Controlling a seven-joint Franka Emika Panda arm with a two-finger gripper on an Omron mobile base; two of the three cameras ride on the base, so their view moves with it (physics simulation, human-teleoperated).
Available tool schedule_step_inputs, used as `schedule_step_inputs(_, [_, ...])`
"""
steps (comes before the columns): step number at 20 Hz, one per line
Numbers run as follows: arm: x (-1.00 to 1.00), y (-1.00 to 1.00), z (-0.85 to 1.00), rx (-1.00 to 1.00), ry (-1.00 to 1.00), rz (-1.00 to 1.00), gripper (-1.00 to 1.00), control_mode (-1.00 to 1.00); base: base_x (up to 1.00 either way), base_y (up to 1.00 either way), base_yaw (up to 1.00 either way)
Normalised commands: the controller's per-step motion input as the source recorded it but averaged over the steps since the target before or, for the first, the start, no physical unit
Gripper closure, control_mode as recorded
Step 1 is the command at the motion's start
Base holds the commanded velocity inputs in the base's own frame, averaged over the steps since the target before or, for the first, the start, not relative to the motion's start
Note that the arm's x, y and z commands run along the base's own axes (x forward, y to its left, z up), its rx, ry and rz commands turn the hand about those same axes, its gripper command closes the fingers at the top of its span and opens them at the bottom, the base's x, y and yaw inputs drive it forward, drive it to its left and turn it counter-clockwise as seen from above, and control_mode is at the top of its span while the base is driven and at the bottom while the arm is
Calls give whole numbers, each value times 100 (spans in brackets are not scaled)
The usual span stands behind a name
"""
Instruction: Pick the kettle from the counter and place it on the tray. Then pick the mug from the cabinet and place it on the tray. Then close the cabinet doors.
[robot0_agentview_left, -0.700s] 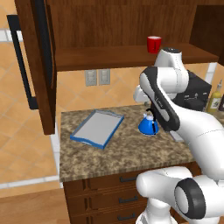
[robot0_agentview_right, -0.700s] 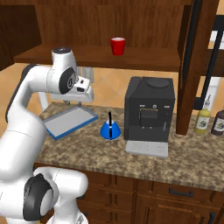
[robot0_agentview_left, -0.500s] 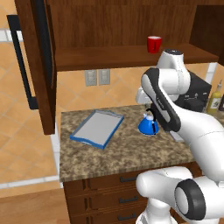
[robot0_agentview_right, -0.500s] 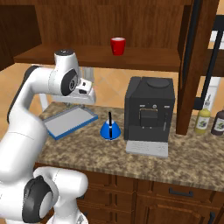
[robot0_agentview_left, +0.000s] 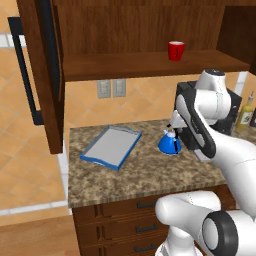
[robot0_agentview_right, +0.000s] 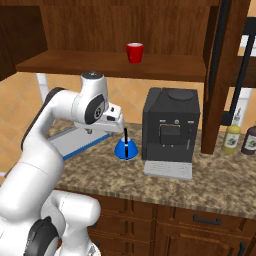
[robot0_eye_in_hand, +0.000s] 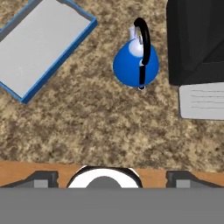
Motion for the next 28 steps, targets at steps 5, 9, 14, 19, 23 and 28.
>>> schedule_step_inputs(5, [6, -2, -5, -3, 0, -1, -100, -100, 0, 0, 0])
schedule_step_inputs(9, [50, -24, -30, -11, 0, -3, -100, -100, 0, 0, 0])
schedule_step_inputs(14, [85, -26, -49, -12, 0, -2, -100, -100, 0, 0, 0])
schedule_step_inputs(19, [74, -5, -32, -4, 1, -1, -100, -100, 0, 0, 0])
schedule_step_inputs(23, [9, 0, -1, 0, 7, 0, -100, -100, 0, 0, 0])
schedule_step_inputs(28, [43, 0, -28, -2, 0, 0, -100, -100, 0, 0, 0])
